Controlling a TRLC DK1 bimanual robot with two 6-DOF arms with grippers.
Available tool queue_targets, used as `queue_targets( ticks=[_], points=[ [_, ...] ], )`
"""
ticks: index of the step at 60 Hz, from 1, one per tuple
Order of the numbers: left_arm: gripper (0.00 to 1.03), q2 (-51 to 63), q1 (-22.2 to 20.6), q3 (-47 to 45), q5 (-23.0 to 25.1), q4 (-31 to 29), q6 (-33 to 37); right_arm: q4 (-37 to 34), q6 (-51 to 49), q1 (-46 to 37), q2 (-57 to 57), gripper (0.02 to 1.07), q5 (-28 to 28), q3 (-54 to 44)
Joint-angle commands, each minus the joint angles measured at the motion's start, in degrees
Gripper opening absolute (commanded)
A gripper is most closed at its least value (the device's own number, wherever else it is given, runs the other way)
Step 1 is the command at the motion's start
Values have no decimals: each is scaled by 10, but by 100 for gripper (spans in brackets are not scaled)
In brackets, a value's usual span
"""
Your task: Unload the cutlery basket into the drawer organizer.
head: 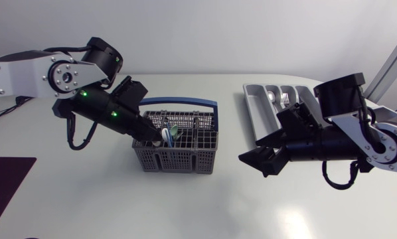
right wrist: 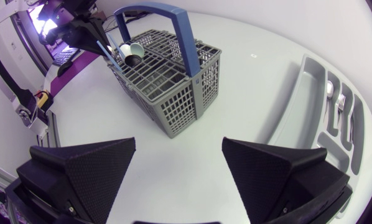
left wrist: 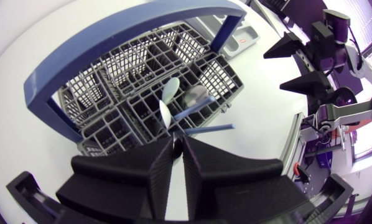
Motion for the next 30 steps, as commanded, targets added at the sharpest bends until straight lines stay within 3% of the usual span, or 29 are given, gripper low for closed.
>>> queue_targets(
  ticks=[1,30],
  points=[
    [16,-25,7,21,5,-14,3,-3,-8,-1,-7,102,-5,-14],
    [16,-99,10,74,20,-83,-1,-10,-14,0,-31,102,-5,-24]
  ],
)
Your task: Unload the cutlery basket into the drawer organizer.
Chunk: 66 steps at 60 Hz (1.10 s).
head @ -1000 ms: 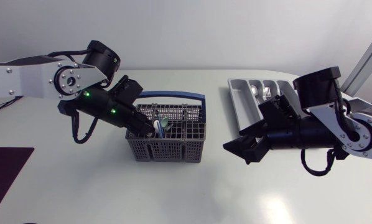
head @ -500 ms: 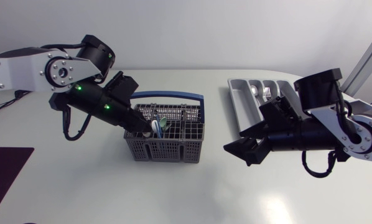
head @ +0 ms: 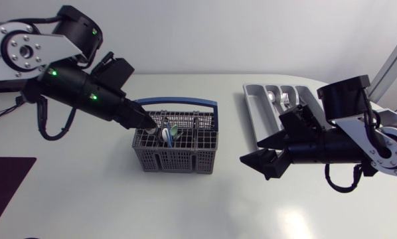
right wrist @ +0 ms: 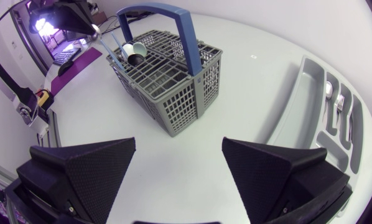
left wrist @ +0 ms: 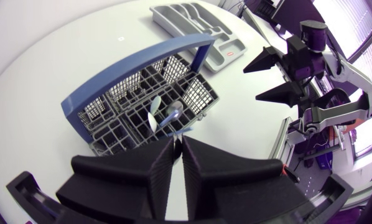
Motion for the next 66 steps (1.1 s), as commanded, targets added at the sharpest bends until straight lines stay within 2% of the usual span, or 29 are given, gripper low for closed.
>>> queue_targets(
  ticks=[1,21,30,42,45,48,55,59,62,66],
  points=[
    [16,-31,6,37,5,-19,0,-8,-13,0,-13,102,-5,-12],
    [16,-85,2,87,10,-70,6,-23,-51,16,-100,102,-4,-18],
    [16,-82,4,70,10,-65,16,-26,-55,20,-110,102,-1,-18],
    [18,-91,-3,4,-1,-43,108,-22,-62,21,-97,102,-1,-32],
    [21,-112,-18,-23,-20,-25,119,-21,-65,20,-96,102,0,-33],
    [32,-143,-49,-56,-62,7,120,-20,-67,20,-94,102,1,-36],
    [59,-207,-169,-142,-204,76,128,-18,-70,20,-88,102,2,-39],
    [65,-235,-237,-193,-277,119,135,-17,-73,20,-86,102,2,-40],
    [66,-248,-276,-237,-330,161,142,-15,-73,19,-84,102,2,-41],
    [66,-252,-285,-271,-349,192,151,-15,-76,17,-84,102,2,-43]
  ],
)
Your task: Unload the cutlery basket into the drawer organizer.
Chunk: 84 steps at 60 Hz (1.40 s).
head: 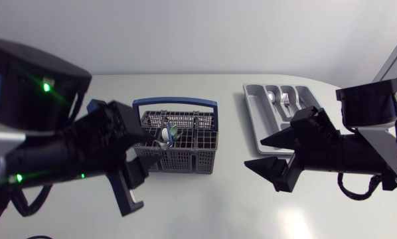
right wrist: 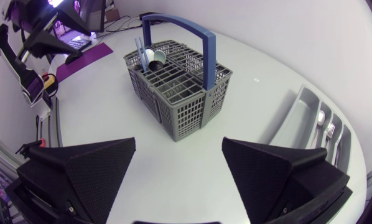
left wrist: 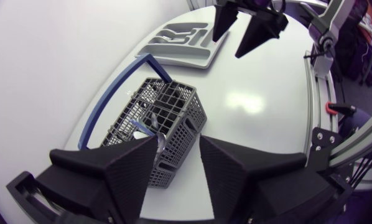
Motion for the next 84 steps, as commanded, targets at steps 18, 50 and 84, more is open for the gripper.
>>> queue_targets(
  ticks=[18,50,84],
  points=[
    [66,1,-20,-182,-90,242,73,7,-24,-10,8,102,-5,-32],
    [68,118,-28,-197,-142,382,90,6,-32,-28,12,102,-17,-37],
    [27,171,-8,-191,-169,445,91,7,-37,-41,14,102,-32,-44]
  ],
)
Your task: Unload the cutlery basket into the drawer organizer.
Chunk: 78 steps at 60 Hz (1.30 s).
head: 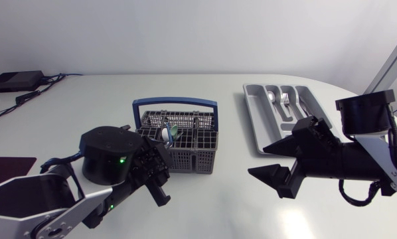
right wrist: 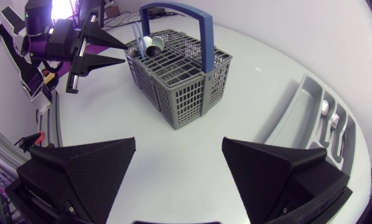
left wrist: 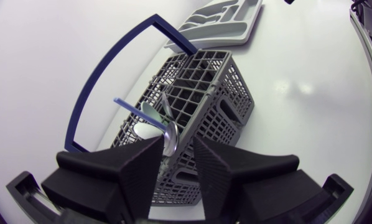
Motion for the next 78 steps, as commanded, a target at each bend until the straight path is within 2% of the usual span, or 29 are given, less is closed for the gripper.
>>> queue_targets(
  ticks=[1,42,54,62,65,78],
  points=[
    [27,15,6,-3,-7,10,11,5,-11,-7,7,102,-7,-16],
    [19,34,13,11,-7,22,3,8,-15,-16,6,102,-14,-26],
    [19,-21,14,22,-5,-20,6,10,-17,-16,8,102,-14,-26],
    [19,-68,22,45,17,-78,2,11,-17,-16,12,102,-14,-25],
    [19,-87,32,59,37,-105,-2,12,-17,-16,13,102,-14,-23],
    [19,-105,88,93,122,-158,-28,13,-17,-15,17,102,-14,-23]
  ],
)
